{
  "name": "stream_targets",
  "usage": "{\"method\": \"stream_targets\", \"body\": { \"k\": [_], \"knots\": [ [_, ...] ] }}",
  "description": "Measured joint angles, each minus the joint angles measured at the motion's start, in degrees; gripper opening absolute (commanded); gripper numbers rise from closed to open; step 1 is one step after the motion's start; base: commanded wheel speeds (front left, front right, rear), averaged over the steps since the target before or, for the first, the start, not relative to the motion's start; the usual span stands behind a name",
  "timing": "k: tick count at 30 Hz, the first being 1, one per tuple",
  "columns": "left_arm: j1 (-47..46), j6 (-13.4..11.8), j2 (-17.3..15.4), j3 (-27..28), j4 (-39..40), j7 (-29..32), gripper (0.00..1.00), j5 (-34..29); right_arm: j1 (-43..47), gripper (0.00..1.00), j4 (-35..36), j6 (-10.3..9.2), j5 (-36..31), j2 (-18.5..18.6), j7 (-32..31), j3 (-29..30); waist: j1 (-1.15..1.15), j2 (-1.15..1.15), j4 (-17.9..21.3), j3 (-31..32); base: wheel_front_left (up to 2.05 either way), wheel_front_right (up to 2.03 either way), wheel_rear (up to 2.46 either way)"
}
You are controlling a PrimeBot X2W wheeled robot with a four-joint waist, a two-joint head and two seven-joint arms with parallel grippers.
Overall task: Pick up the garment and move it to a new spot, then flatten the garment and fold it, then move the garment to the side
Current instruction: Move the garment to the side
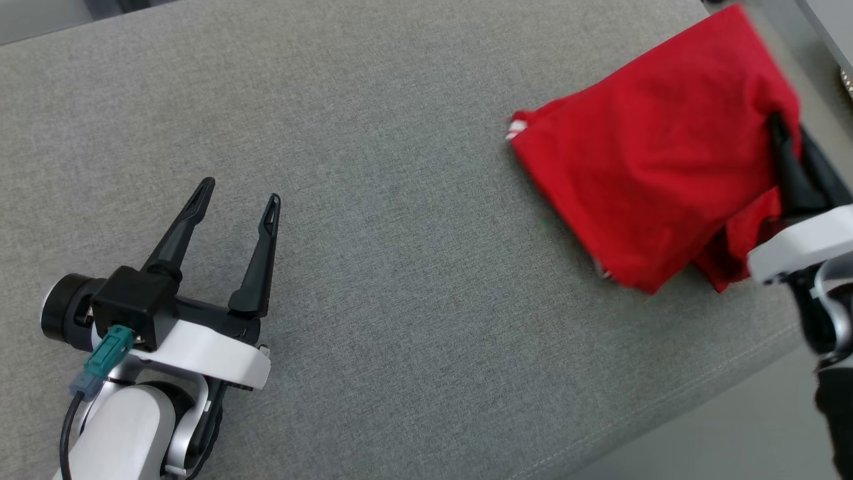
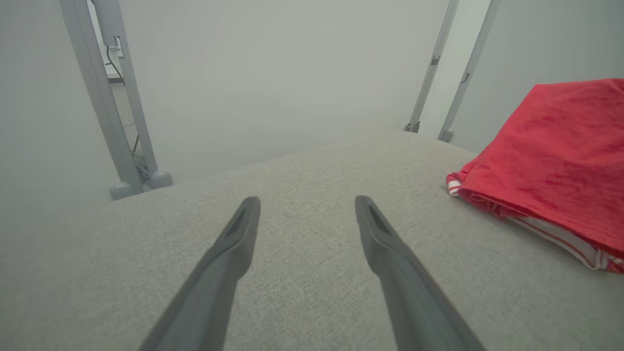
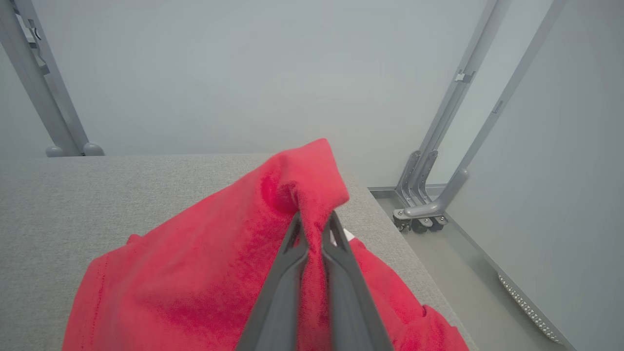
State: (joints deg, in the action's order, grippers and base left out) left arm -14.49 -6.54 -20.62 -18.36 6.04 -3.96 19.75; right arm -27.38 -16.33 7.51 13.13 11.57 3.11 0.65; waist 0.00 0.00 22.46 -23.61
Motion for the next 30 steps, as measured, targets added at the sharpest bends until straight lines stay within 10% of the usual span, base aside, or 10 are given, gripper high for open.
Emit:
{"method": "stream_targets", "body": {
  "k": [9, 10, 21, 30],
  "knots": [
    [-0.8, 0.3, -0.6, 0.0, 0.1, 0.2, 1.00, 0.2, -4.8, 0.09, -6.0, 0.00, -6.2, 6.4, -1.8, 3.6, 0.00, 0.00, -0.7, -1.5, 0.00, 0.00, 0.00],
    [-0.8, 0.3, -0.6, 0.0, 0.1, 0.1, 1.00, 0.3, -4.8, 1.00, -6.4, 0.00, -7.1, 6.3, -1.5, 4.2, 0.00, 0.00, -0.9, -1.6, 0.00, 0.00, 0.00],
    [-0.6, -0.1, -0.5, 0.6, -0.9, -1.1, 1.00, 1.3, -1.0, 1.00, -8.9, 0.00, -10.6, -0.6, -3.6, 13.0, 0.00, 0.00, -1.1, -0.2, 0.00, 0.00, 0.00],
    [0.2, -0.9, 0.1, 1.3, -1.9, -2.9, 1.00, 2.2, 4.3, 1.00, 2.9, -0.01, -2.8, -6.5, 3.5, 15.0, 0.00, 0.00, -3.9, 2.2, 0.00, 0.00, 0.00]
  ]
}}
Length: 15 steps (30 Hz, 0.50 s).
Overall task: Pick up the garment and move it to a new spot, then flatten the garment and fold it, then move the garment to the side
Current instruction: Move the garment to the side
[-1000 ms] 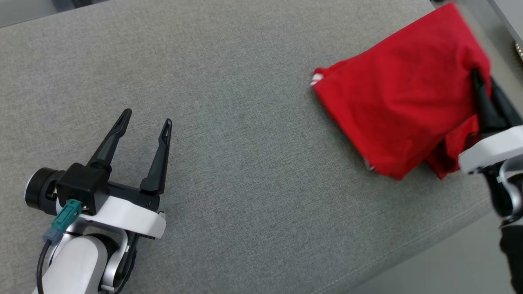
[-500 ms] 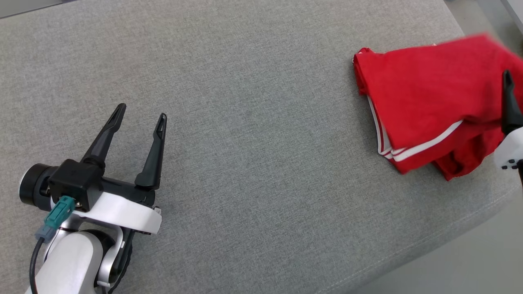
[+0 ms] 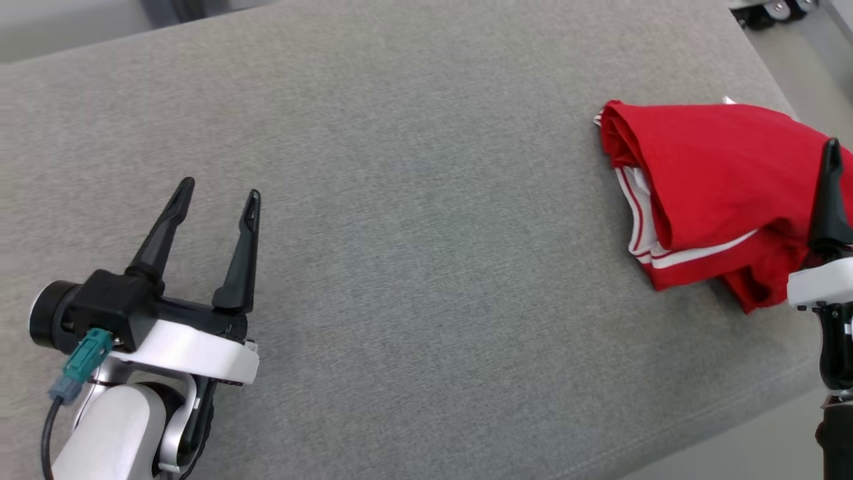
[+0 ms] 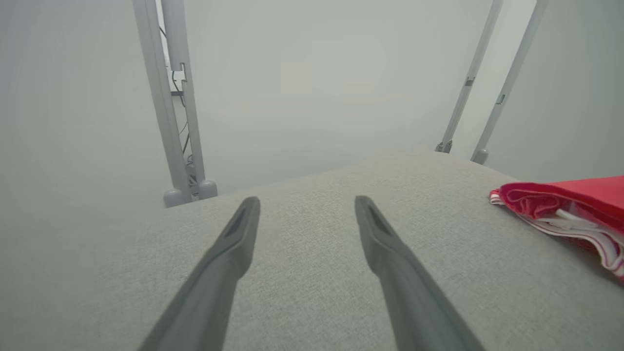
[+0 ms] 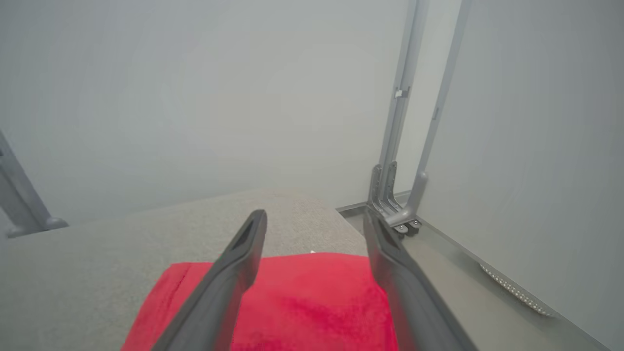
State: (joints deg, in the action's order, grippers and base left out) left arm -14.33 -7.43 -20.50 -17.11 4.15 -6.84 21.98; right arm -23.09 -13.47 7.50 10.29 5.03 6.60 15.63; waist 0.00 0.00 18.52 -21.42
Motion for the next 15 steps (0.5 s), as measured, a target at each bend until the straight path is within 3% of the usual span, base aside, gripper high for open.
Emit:
{"method": "stream_targets", "body": {
  "k": [9, 15],
  "knots": [
    [1.1, -1.7, 1.3, 2.0, 0.1, -3.3, 1.00, 1.8, 3.3, 1.00, 13.1, 0.00, 4.3, -1.6, 1.8, -6.1, 0.00, 0.00, -6.3, 2.8, 0.00, 0.00, 0.00],
    [1.7, -2.1, 1.7, 3.3, 0.7, -4.8, 1.00, 2.8, 4.7, 1.00, 16.2, 0.00, 3.5, -1.9, 1.5, -11.6, 0.00, 0.00, -11.1, 4.9, 0.00, 0.00, 0.00]
  ]
}}
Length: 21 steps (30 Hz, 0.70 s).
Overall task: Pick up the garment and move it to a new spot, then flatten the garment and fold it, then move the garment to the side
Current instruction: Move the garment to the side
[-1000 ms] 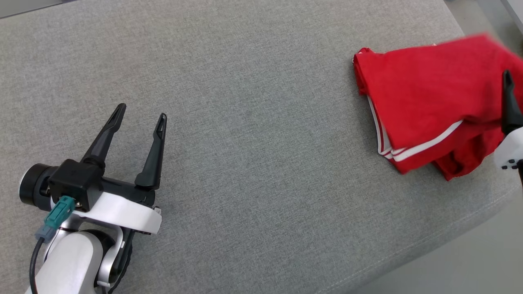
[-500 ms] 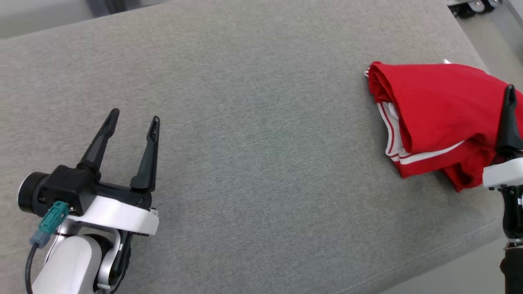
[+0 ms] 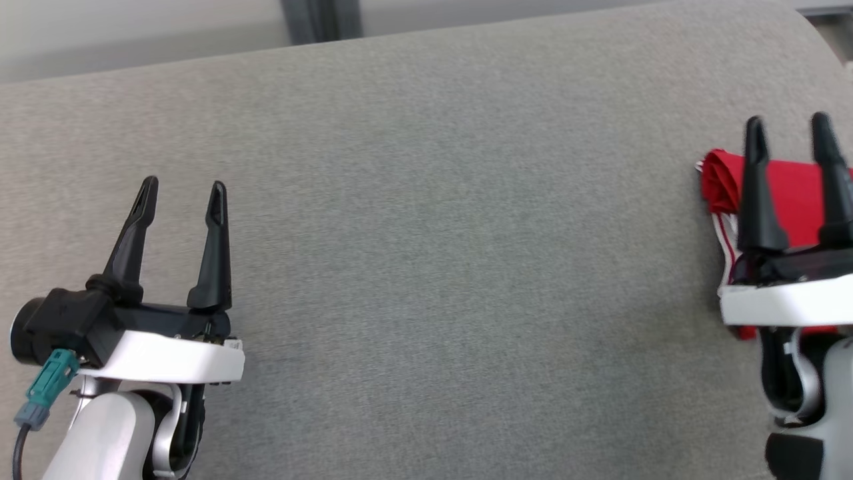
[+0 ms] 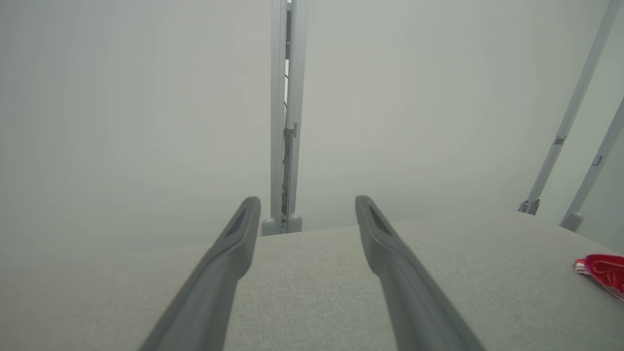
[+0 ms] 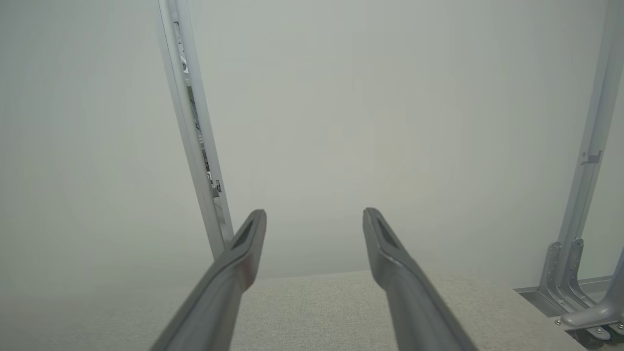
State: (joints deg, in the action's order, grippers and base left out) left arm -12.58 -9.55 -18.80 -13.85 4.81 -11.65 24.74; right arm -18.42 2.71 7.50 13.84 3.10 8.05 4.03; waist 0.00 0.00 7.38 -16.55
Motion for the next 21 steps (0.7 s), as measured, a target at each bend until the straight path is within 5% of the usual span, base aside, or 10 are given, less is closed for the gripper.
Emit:
{"method": "stream_targets", "body": {
  "k": [11, 21],
  "knots": [
    [5.1, 0.2, 0.5, -0.1, -0.9, -0.7, 1.00, 1.7, 6.6, 1.00, -4.3, 0.00, -0.2, -0.3, 0.2, -5.6, 0.00, 0.00, -4.5, 5.9, 0.00, 0.00, 0.00],
    [9.1, 0.4, -0.2, -1.4, -2.8, -0.1, 1.00, 2.2, 12.9, 1.00, -6.2, 0.00, -0.7, -0.3, 0.4, -5.2, 0.00, 0.00, -4.7, 11.8, 0.00, 0.00, 0.00]
  ]
}}
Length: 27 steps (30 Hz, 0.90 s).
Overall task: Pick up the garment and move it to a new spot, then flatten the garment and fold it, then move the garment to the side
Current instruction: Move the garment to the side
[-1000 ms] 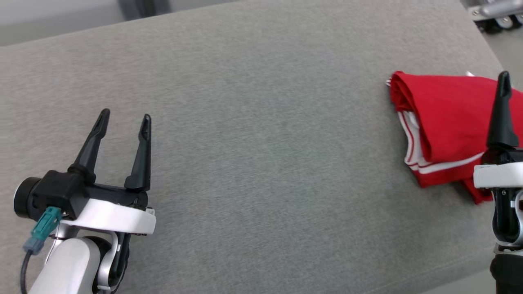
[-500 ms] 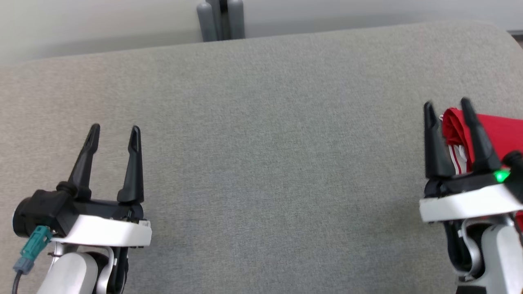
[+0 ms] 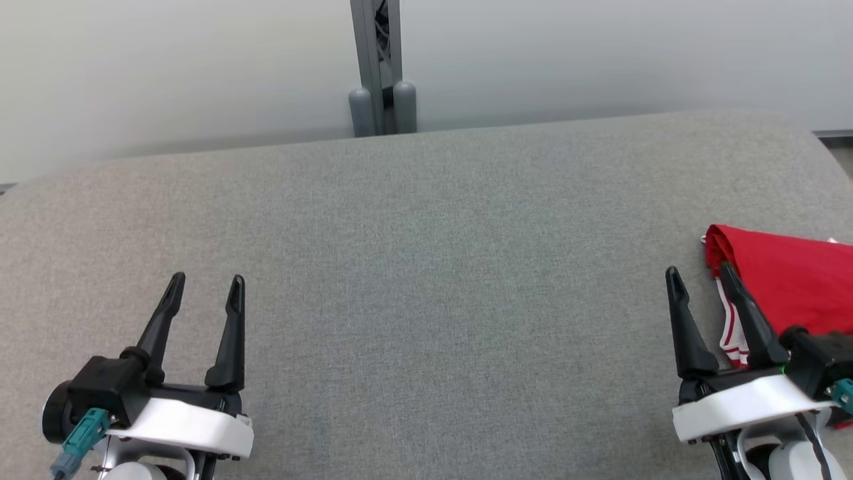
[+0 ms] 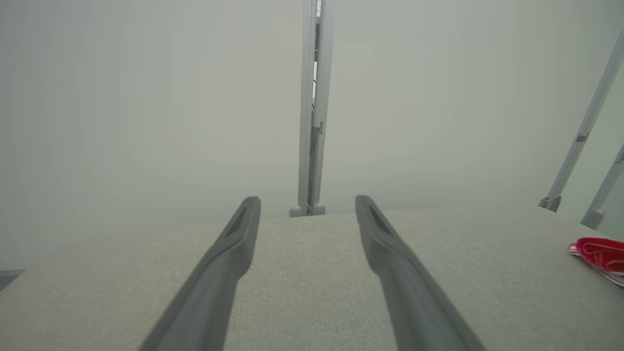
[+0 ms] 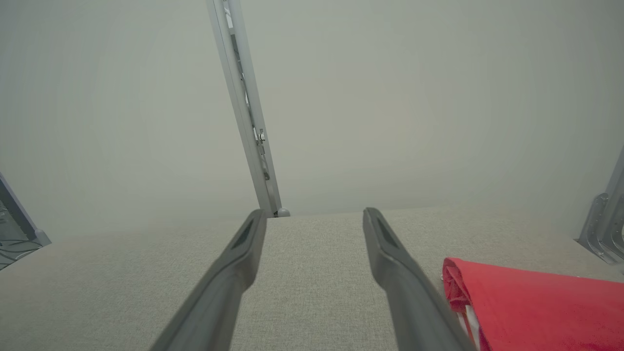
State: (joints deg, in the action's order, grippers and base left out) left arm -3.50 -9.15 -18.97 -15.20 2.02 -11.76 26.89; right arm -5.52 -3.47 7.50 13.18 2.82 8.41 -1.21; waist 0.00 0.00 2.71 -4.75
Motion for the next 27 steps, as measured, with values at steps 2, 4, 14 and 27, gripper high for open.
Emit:
{"method": "stream_targets", "body": {
  "k": [2, 4, 14, 27],
  "knots": [
    [0.5, 0.0, -0.3, -0.3, -0.3, 0.2, 1.00, -0.1, 1.1, 1.00, -0.2, 0.00, 0.0, 0.0, -0.2, 0.3, 0.00, 0.00, 0.1, 1.1, 0.00, 0.00, 0.00],
    [1.1, -0.1, -0.2, -0.6, -0.6, 0.3, 1.00, -0.1, 2.0, 1.00, -0.2, 0.00, 0.0, 0.0, -0.3, 0.7, 0.00, 0.00, 0.2, 2.1, 0.00, 0.00, 0.00],
    [3.2, -0.8, -0.5, -0.9, -1.4, 1.0, 1.00, 0.2, 5.5, 1.00, 1.2, 0.00, -0.1, 0.0, -1.4, 2.4, 0.00, 0.00, -0.2, 5.1, 0.00, 0.00, 0.00],
    [3.3, -2.2, -0.3, -0.7, -1.8, 1.1, 1.00, 0.6, 6.1, 1.00, 1.8, 0.00, -0.2, 0.0, -2.6, 2.4, 0.00, 0.00, -0.5, 5.4, 0.00, 0.00, 0.00]
  ]
}}
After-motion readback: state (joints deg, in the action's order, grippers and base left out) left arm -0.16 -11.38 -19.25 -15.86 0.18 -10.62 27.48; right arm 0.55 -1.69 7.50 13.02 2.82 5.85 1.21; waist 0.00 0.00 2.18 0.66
